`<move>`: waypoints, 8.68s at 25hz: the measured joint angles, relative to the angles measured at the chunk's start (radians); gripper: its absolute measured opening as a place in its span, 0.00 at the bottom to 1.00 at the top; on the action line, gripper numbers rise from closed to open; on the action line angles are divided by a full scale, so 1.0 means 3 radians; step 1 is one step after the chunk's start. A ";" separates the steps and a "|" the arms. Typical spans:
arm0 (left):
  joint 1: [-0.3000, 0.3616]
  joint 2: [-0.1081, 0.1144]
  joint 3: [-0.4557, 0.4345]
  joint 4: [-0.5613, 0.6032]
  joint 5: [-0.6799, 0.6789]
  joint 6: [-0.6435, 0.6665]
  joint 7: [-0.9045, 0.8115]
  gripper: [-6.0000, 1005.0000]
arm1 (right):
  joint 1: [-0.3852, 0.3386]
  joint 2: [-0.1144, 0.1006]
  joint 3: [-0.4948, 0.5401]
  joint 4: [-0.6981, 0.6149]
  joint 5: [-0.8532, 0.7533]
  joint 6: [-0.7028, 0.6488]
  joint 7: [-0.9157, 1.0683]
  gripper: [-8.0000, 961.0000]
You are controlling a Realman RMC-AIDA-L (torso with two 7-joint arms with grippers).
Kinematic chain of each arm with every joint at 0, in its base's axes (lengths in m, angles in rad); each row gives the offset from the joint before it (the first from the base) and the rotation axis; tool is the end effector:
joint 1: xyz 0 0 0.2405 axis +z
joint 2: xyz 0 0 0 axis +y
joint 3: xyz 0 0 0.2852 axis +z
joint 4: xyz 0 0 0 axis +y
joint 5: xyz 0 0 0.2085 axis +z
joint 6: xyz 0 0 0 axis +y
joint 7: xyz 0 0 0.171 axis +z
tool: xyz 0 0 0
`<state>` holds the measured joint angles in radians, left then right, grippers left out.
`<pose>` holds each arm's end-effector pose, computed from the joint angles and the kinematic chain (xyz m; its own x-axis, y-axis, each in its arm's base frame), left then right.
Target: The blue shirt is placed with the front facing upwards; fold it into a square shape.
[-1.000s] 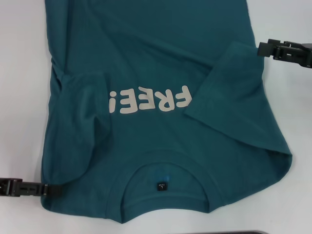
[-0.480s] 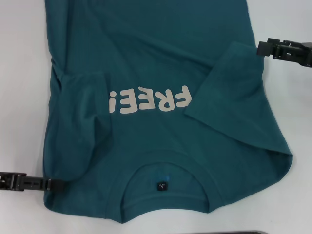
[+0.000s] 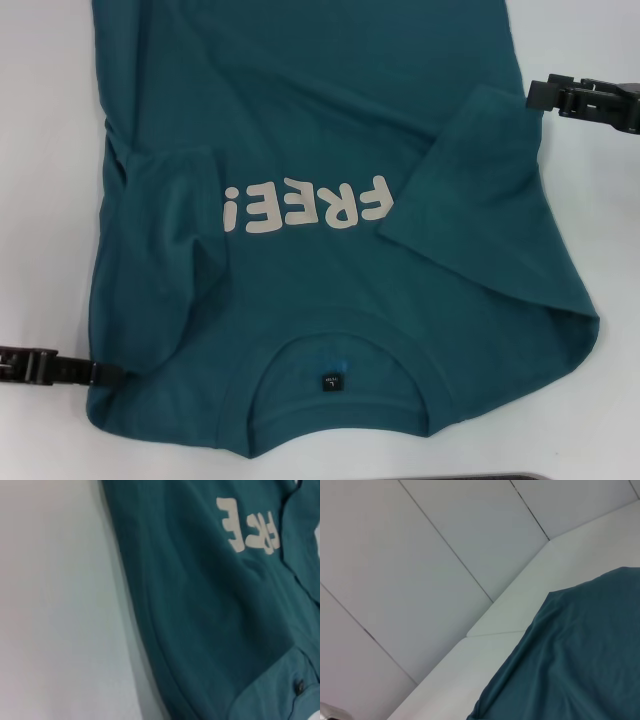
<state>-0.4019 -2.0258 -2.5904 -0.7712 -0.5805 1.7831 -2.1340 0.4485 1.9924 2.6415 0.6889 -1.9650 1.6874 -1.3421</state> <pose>-0.3714 0.2541 -0.0098 0.2348 0.9696 0.0683 0.9708 -0.2374 0.0333 0.3089 0.3384 0.0343 0.4479 -0.6139 -0.6500 -0.7849 -0.6181 0.0429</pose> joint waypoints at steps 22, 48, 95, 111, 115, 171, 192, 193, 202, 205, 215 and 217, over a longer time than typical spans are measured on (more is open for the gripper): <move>0.0003 0.0072 -0.0006 -0.0027 0.0059 0.0010 -0.0031 0.06 | -0.0047 -0.0023 0.0000 0.0006 -0.0156 -0.0022 0.0102 0.89; 0.0036 0.0060 -0.0017 -0.0025 0.0051 -0.0031 0.0038 0.06 | -0.0598 -0.0210 0.0023 0.0181 -0.1140 0.0578 0.1397 0.86; 0.0010 0.0118 0.0009 -0.0032 0.0058 -0.0005 0.0053 0.06 | -0.0239 -0.0133 0.0005 -0.0074 -0.1769 0.0229 0.1647 0.49; -0.0012 0.0131 0.0001 -0.0013 0.0058 -0.0021 0.0058 0.06 | -0.0294 -0.0087 0.0141 -0.0043 -0.1742 0.0233 0.1461 0.05; 0.0021 0.0143 -0.0018 -0.0009 0.0058 -0.0015 0.0053 0.06 | -0.0320 -0.0022 0.0349 -0.0039 -0.1738 0.0242 0.1117 0.05; 0.0054 0.0178 -0.0190 0.0005 -0.0219 0.0328 0.0182 0.06 | -0.0788 0.0006 0.0552 -0.0052 -0.1097 0.0469 0.0275 0.05; -0.0969 0.0225 -0.0316 0.0217 -0.0434 -0.0480 -0.0034 0.06 | 0.0265 0.0054 0.0526 -0.0070 -0.1068 -0.0340 0.0534 0.05; -0.0969 0.0225 -0.0316 0.0217 -0.0434 -0.0480 -0.0034 0.06 | 0.0311 0.0059 0.0515 -0.0061 -0.1066 -0.0390 0.0547 0.05; -0.1348 0.0315 -0.0304 0.0269 -0.0504 -0.0965 -0.0166 0.06 | 0.0611 -0.0019 0.0207 -0.0126 -0.0834 -0.0833 0.0705 0.05; -0.1441 0.0361 -0.0299 0.0345 -0.0504 -0.1115 -0.0175 0.06 | 0.0721 -0.0039 0.0177 -0.0119 -0.0828 -0.0934 0.0734 0.05; -0.1569 0.0496 -0.0314 0.0430 -0.0636 -0.1544 -0.0253 0.06 | 0.0938 -0.0090 -0.0076 0.0072 -0.0816 -0.1311 0.1004 0.05; -0.1580 0.0504 -0.0309 0.0433 -0.0652 -0.1579 -0.0260 0.06 | 0.0963 -0.0106 -0.0125 0.0088 -0.0814 -0.1348 0.1051 0.05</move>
<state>-0.8759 -1.8745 -2.6833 -0.6413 -0.7762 1.3095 -2.2119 0.7373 1.9605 2.6040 0.7154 -2.2092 1.2829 -1.0268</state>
